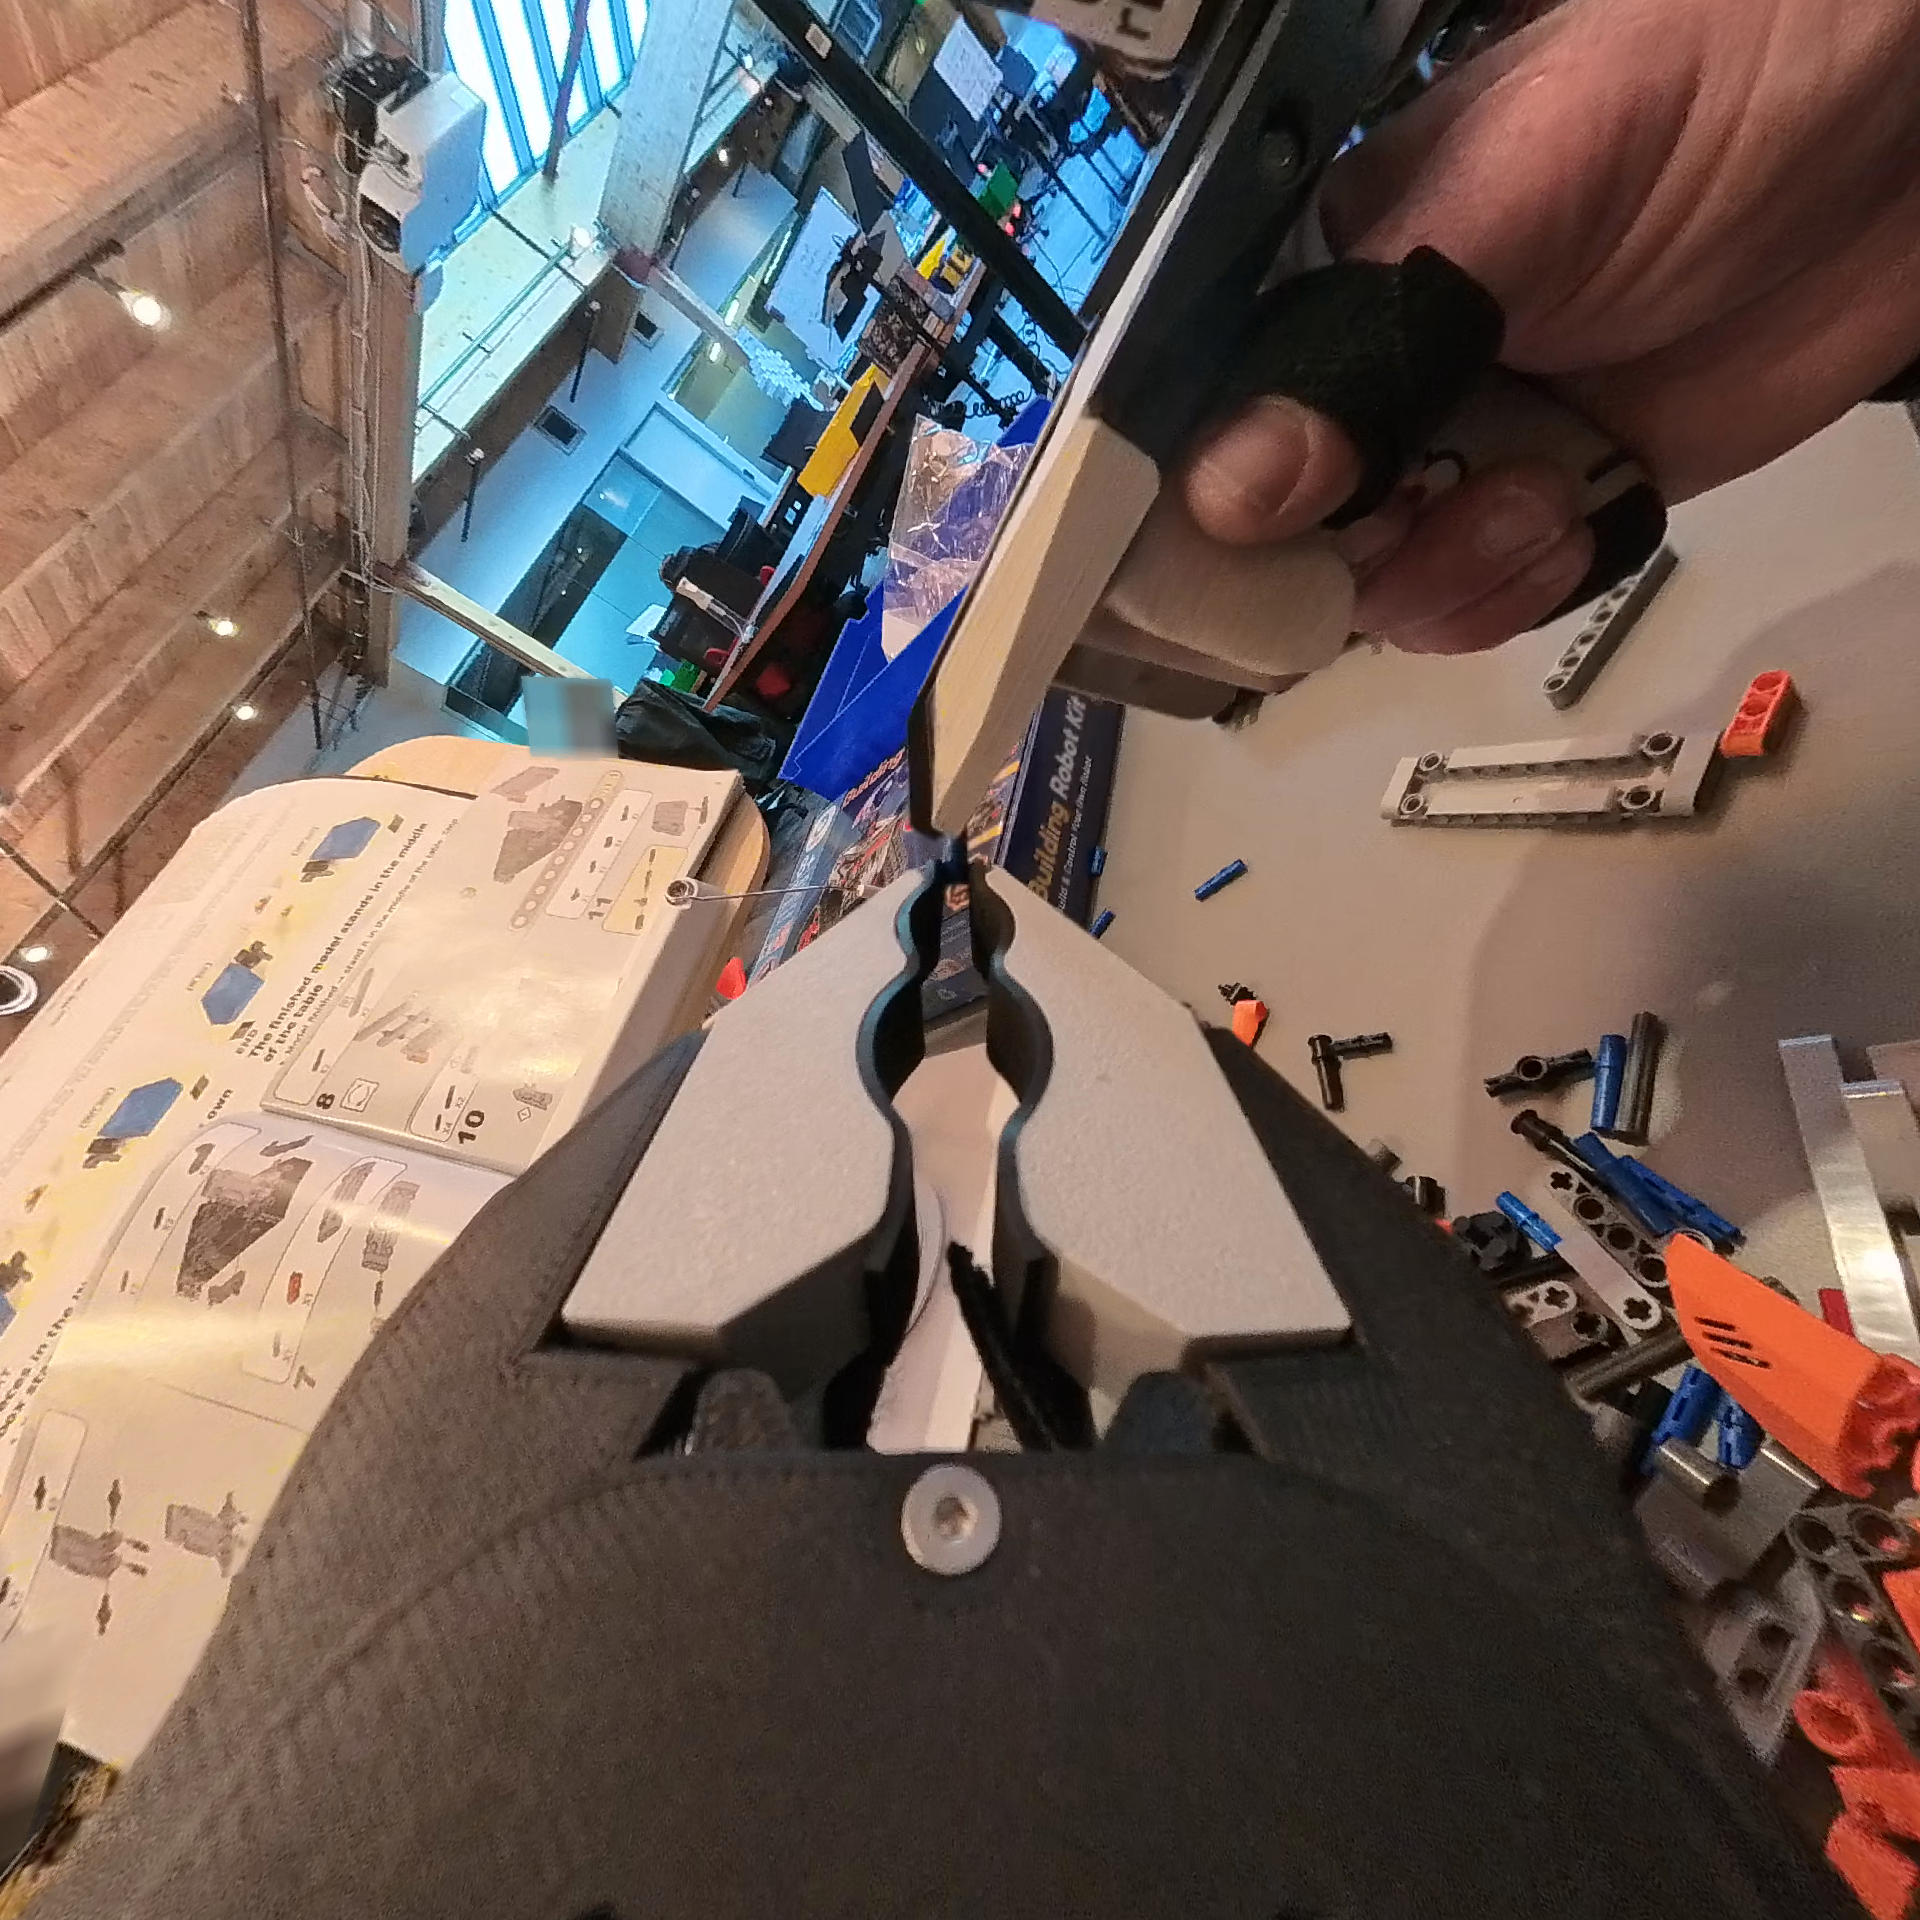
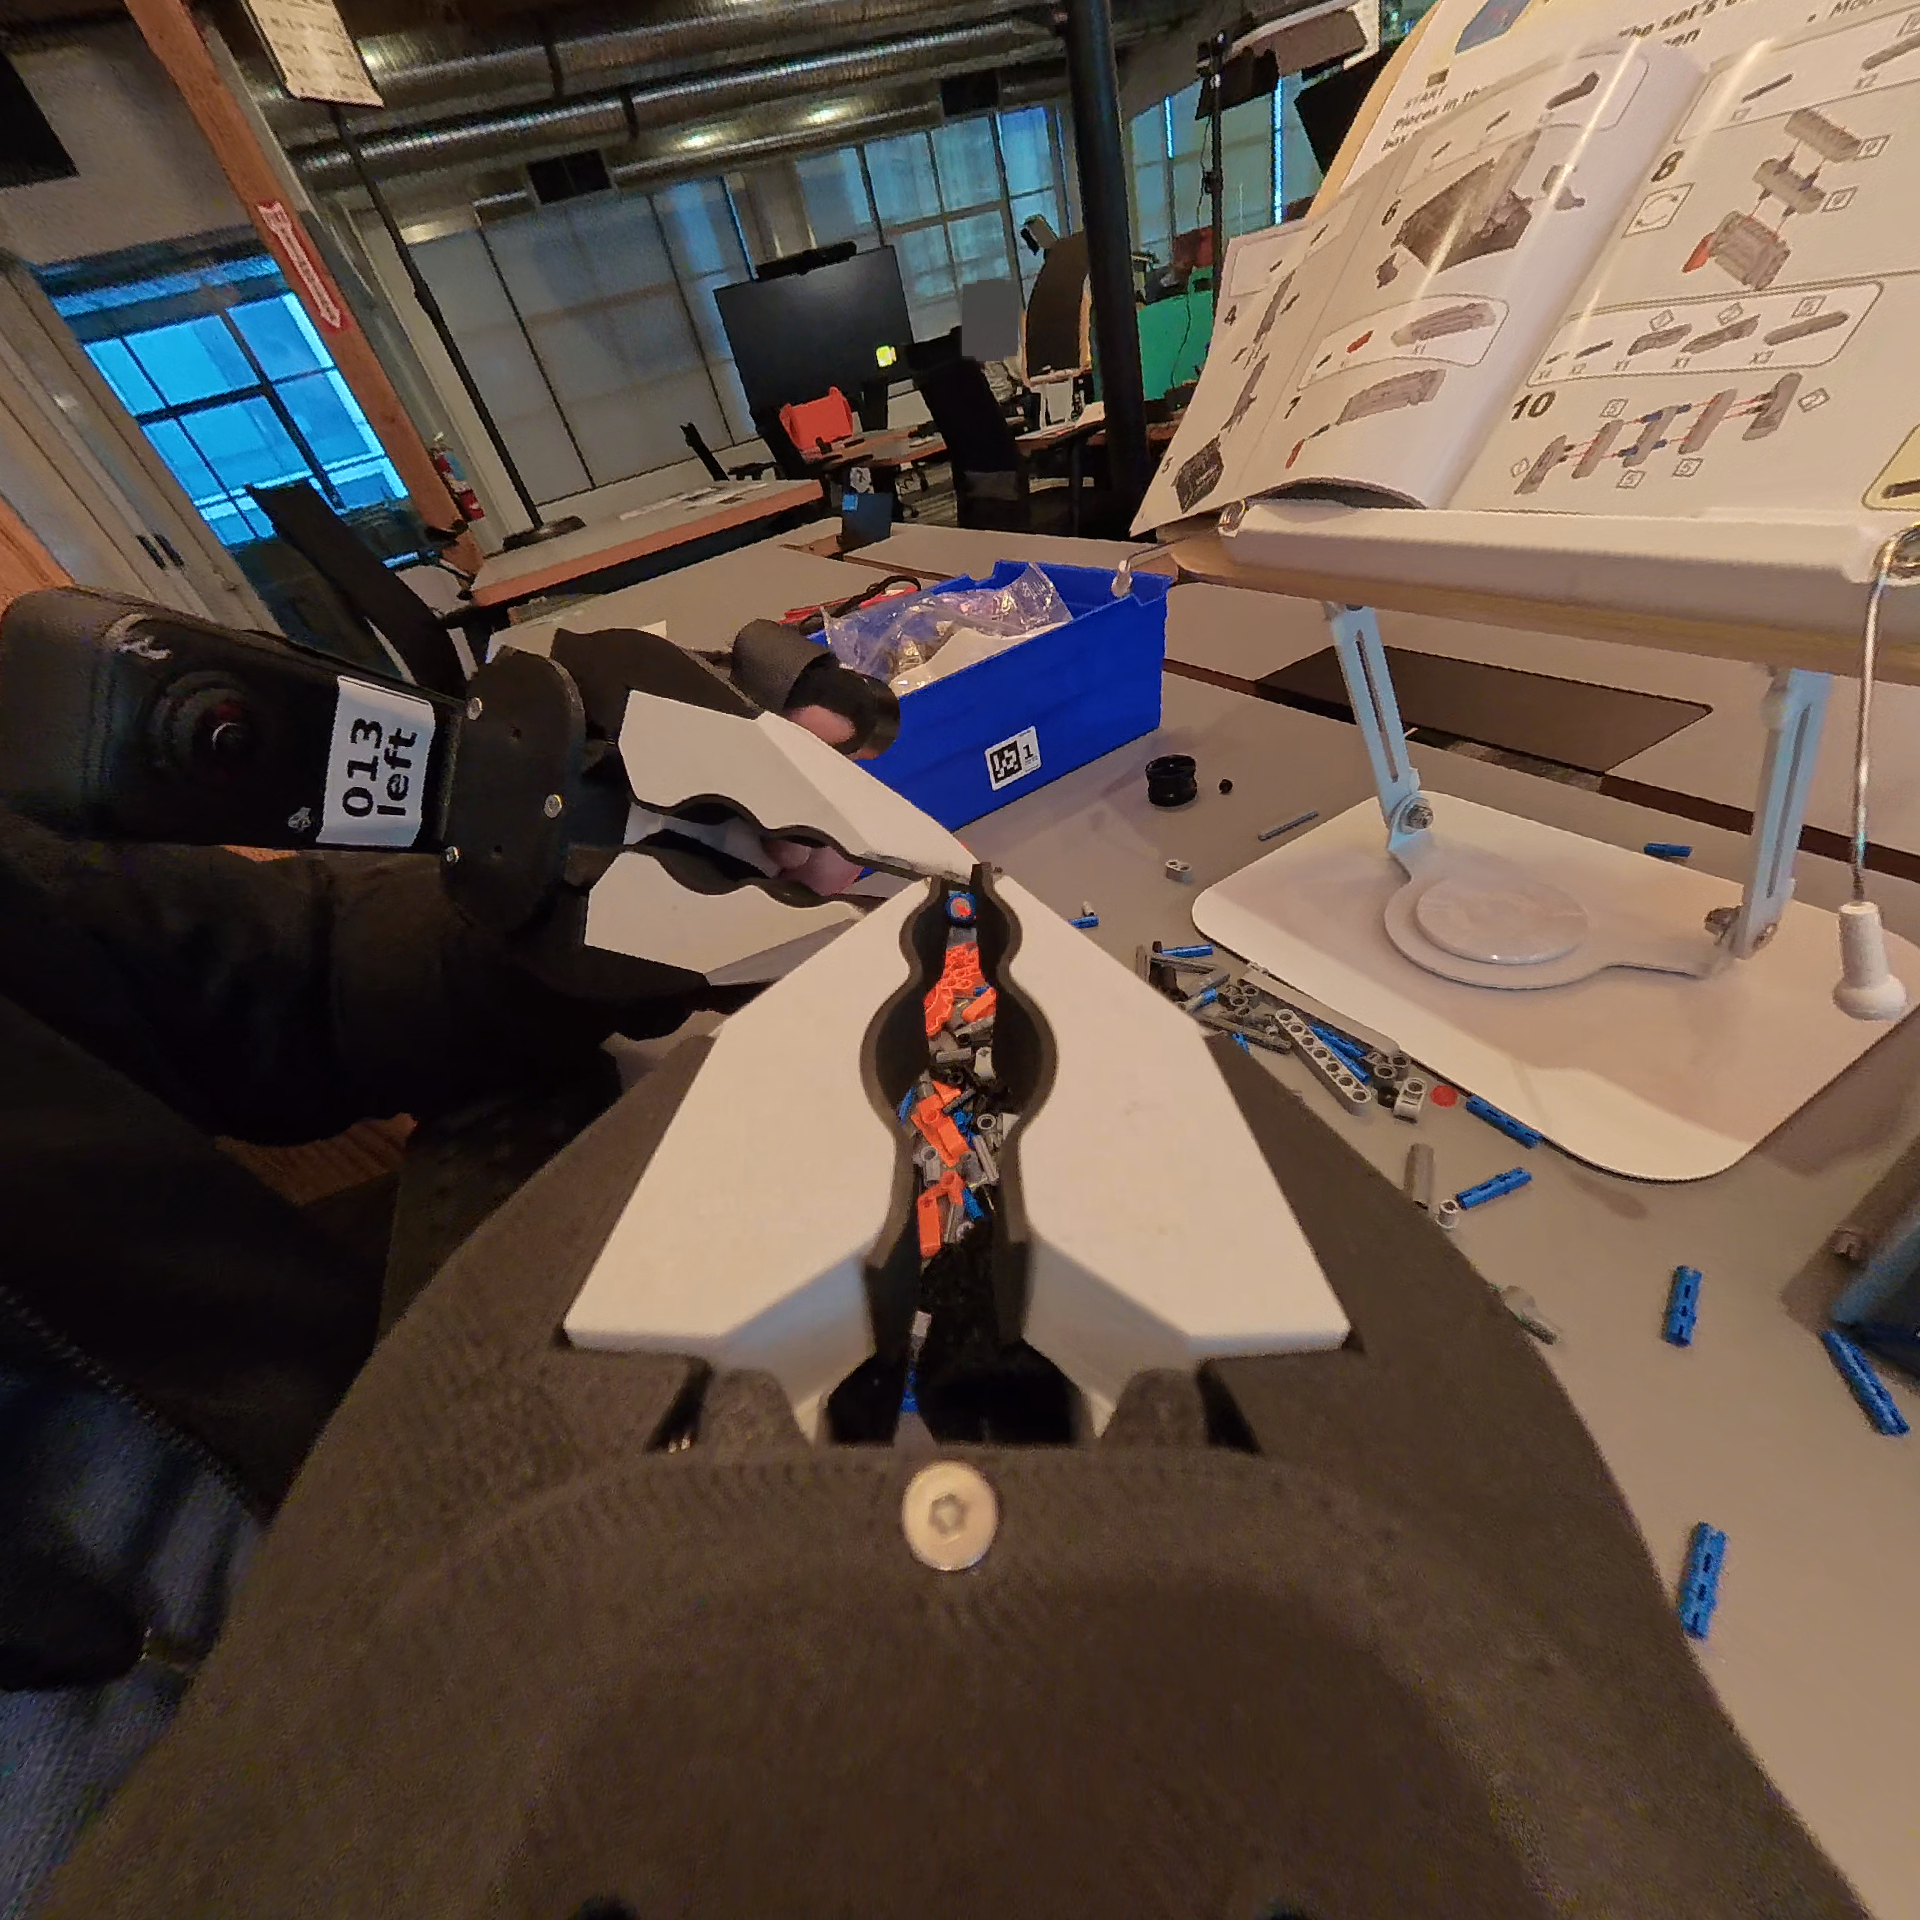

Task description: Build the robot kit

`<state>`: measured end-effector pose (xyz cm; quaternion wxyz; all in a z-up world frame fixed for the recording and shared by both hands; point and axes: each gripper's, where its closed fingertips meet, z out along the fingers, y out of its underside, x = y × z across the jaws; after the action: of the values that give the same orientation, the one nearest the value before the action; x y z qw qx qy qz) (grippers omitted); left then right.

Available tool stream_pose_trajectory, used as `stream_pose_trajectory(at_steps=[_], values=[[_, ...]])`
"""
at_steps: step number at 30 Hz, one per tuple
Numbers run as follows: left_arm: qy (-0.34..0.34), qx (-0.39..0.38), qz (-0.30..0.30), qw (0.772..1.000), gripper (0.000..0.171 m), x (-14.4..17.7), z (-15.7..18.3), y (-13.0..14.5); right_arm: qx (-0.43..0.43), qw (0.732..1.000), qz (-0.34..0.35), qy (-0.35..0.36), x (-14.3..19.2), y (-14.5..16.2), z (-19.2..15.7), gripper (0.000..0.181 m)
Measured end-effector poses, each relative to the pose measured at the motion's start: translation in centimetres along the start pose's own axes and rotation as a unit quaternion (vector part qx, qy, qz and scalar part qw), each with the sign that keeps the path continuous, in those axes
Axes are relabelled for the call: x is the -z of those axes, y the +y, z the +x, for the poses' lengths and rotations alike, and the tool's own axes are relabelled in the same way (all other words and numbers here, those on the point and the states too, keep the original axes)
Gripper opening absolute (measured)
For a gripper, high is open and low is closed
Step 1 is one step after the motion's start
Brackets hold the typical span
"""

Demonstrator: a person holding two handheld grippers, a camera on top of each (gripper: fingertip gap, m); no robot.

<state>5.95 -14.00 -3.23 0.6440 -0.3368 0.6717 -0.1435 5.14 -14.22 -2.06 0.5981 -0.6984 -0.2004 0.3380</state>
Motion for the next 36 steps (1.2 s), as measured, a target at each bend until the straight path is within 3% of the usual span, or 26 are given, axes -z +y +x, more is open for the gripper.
stream_pose_trajectory(at_steps=[6, 11, 17, 21, 26, 36], values=[[0.016, 0.026, -0.003, 1.000, 0.009, 0.0, 0.0, 0.3, 0.003, 1.000, 0.012, 0.024, 2.8, -0.5, 0.8, 0.004], [0.073, 0.055, -0.020, 0.996, 0.012, -0.5, 1.7, 0.6, 0.007, 0.997, 0.006, 0.071, 7.9, -0.1, 2.2, 0.003], [0.185, 0.114, -0.020, 0.976, 0.014, -1.6, 5.7, -1.1, 0.020, 0.985, -0.097, 0.140, 14.9, 4.1, 3.8, 0.004], [0.256, 0.120, -0.034, 0.959, 0.017, -3.0, 9.1, -2.3, 0.022, 0.972, -0.166, 0.162, 17.8, 7.5, 4.2, 0.004], [0.324, 0.112, -0.056, 0.938, 0.016, -5.5, 13.0, -2.9, 0.000, 0.969, -0.194, 0.150, 18.2, 10.5, 4.5, 0.004], [0.378, 0.121, -0.094, 0.913, 0.012, -10.5, 16.5, -1.9, 0.014, 0.952, -0.280, 0.123, 15.9, 14.0, 5.7, 0.003]])
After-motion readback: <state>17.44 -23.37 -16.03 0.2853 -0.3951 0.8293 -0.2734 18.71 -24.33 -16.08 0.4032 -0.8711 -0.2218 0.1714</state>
